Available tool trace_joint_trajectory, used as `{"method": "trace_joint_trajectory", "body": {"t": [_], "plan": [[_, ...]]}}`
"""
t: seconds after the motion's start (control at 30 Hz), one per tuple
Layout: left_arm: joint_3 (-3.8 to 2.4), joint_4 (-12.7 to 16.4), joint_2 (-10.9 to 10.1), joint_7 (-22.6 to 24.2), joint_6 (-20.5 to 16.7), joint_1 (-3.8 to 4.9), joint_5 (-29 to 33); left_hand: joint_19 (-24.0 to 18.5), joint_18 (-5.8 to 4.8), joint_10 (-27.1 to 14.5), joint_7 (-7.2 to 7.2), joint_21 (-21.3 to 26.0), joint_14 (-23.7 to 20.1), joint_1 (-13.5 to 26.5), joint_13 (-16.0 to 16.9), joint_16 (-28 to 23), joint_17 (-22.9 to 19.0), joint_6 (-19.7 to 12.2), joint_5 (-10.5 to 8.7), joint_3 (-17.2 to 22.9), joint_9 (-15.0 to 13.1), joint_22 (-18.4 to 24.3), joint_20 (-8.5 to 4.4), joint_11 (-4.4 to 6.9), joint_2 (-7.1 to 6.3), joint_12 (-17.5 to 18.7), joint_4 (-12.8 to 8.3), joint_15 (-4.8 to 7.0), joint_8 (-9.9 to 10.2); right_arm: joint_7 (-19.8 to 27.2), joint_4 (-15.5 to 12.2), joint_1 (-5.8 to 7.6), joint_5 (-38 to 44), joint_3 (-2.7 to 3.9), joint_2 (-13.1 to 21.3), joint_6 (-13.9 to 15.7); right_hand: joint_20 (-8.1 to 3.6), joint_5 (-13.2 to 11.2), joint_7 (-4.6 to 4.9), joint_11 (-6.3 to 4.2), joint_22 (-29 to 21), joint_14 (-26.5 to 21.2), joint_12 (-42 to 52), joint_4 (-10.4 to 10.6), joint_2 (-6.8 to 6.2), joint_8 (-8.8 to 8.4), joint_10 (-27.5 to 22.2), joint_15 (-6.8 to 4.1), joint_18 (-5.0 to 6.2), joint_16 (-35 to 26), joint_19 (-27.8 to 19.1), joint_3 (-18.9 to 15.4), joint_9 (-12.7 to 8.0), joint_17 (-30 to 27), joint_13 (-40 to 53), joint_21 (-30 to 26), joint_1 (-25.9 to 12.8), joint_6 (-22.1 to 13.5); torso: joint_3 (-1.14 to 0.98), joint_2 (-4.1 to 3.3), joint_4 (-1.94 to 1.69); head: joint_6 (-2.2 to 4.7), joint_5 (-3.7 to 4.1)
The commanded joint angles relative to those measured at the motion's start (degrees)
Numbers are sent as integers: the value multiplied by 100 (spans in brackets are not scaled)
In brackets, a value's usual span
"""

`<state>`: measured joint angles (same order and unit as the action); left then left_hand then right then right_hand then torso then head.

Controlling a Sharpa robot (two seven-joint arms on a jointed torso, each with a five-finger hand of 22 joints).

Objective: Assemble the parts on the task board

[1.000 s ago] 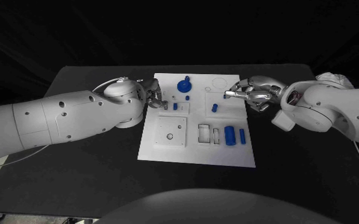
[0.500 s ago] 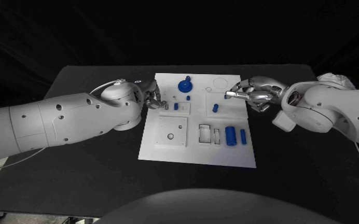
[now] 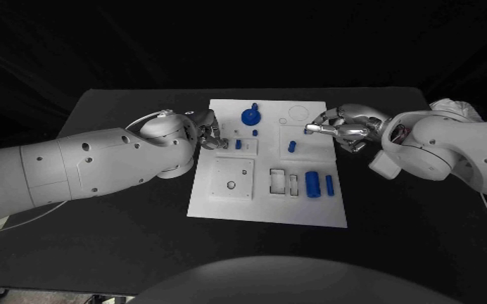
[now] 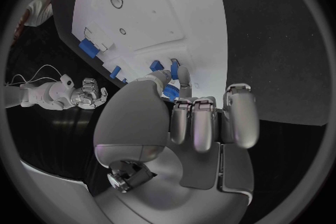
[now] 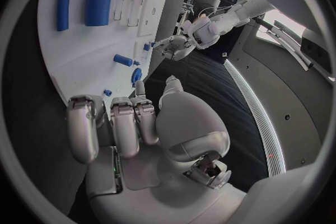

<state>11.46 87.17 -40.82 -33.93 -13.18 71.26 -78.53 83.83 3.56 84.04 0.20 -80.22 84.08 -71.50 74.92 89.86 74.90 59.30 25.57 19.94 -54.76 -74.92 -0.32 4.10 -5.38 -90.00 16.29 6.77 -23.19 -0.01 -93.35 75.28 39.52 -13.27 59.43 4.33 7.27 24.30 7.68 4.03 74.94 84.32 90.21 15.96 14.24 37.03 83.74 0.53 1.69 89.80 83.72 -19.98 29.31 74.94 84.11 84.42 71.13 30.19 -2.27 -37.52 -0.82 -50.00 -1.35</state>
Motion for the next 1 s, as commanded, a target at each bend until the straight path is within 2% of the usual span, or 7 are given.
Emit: {"method": "trace_joint_trajectory", "body": {"t": [0.03, 1.0], "plan": [[-3, -39, 38, 82, -37, -7, 41, -5, -39, 596, -50, 35, 592, -40, 1508, 14, 1510, 25, -16, 40, -4, -448, -24, 24, -5, 0, -4, 32, -29, 54, -3, -5, 16, -2, -6, -62, -20, 29, 12, -69, 1236, 568, -21, -16, 15, -39, 626, 7, 36, 20, -37, 7, -9, 1506, 589, -25, 59, -1, 1, -1, -1, 0, 15], [-4, -176, 162, 90, 38, -55, 69, -11, -36, 596, -49, 47, 592, -39, 1508, 14, 1510, 25, -23, 68, -6, -438, -24, 24, 3, 0, -1, 31, -30, 51, -11, -8, 16, -2, 5, -67, -20, 31, 12, -69, 1237, 568, -21, -16, 17, -44, 626, 7, 35, 20, -36, 13, -10, 1506, 589, -25, 70, -7, 4, 1, -3, 0, 19]]}}
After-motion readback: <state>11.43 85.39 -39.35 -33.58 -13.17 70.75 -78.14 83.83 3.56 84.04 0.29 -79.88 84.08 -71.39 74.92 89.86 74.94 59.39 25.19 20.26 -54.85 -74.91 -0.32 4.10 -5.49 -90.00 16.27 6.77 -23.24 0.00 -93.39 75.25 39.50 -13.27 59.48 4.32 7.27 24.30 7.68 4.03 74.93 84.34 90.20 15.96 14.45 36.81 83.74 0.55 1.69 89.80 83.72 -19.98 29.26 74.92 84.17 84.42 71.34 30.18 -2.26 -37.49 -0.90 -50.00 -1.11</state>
